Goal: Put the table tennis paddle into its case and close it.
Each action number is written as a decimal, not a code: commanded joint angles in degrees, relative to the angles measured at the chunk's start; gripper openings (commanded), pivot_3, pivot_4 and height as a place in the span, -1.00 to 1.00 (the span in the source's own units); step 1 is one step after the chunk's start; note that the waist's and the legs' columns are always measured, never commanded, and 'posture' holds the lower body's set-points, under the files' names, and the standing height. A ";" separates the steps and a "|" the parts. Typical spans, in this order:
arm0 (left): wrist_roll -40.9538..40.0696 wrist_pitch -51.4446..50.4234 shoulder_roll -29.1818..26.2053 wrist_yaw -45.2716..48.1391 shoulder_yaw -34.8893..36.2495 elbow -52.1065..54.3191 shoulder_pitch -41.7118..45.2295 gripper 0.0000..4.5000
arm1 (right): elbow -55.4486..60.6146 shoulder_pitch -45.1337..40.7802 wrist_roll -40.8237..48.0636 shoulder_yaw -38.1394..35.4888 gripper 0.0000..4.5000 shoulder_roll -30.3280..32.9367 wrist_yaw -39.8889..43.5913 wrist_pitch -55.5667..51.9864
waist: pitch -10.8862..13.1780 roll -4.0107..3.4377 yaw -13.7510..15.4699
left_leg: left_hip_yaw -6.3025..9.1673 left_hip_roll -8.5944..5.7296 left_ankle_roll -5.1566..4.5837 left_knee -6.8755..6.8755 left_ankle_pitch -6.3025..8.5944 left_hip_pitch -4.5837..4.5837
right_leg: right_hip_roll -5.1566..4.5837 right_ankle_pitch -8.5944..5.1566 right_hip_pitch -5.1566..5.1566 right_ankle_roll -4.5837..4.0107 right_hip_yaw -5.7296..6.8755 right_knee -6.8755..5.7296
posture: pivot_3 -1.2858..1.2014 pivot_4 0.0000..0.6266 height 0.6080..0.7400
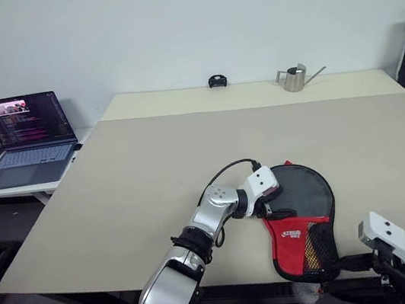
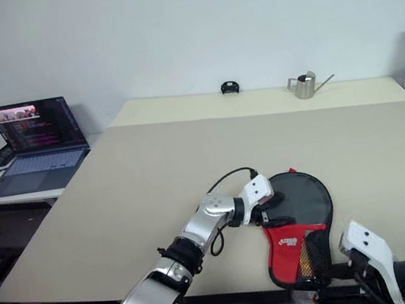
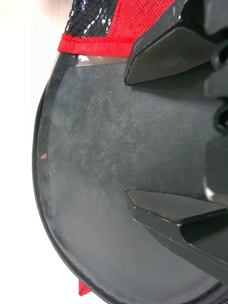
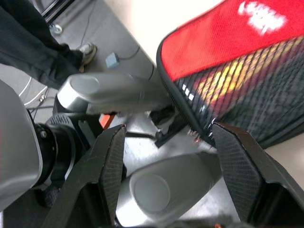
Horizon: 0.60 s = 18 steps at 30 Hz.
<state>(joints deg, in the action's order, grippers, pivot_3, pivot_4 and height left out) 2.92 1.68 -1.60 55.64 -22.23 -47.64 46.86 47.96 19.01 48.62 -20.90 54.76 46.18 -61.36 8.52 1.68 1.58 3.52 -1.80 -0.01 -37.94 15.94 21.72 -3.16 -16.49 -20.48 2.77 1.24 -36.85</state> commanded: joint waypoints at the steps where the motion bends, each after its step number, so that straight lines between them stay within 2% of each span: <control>1: 5.35 -2.41 -0.38 -0.10 -4.18 -5.83 -3.08 0.68 | -1.77 -3.74 1.59 -1.76 0.37 0.08 -0.53 1.45 | 0.00 0.01 0.03 | 0.00 0.00 0.00 0.00 0.00 0.00 | 0.00 0.00 0.00 0.00 0.00 0.01 | 0.03 -0.52 1.00; 6: 3.60 -3.07 -0.22 0.18 -2.72 -3.22 -3.32 0.68 | -6.54 -8.12 -1.18 -0.86 0.37 -0.01 -1.23 4.26 | 0.01 0.00 0.10 | 0.05 -0.01 0.00 0.01 0.00 0.05 | -0.01 0.00 -0.01 0.00 0.04 0.06 | 0.03 -0.52 1.00; 11: 1.03 -5.16 -2.04 2.89 -1.07 4.78 -4.24 0.68 | -11.75 -11.97 -4.71 0.84 0.37 -0.77 -0.88 9.58 | 0.19 -0.26 -0.08 | 0.06 -0.01 0.00 0.03 0.01 0.10 | -0.01 0.00 -0.08 -0.01 0.04 0.05 | 0.03 -0.52 1.00; 18: -1.89 -7.66 -10.54 5.39 2.89 19.61 -5.16 0.68 | -20.36 -19.72 -8.47 4.23 0.37 -3.36 1.26 17.63 | 0.71 -0.44 -0.97 | -0.24 0.04 0.02 0.10 0.00 0.57 | 0.09 0.19 -0.85 -0.35 -0.29 -0.20 | 0.03 -0.52 1.00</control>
<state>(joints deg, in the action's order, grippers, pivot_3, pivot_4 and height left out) 1.74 -4.14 -10.16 60.44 -20.98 -30.80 42.49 28.90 0.88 41.37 -16.61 51.55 46.39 -47.04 9.23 1.24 0.61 3.26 -1.75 0.01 -37.85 15.93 22.35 -3.07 -16.29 -21.40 2.41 0.94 -37.06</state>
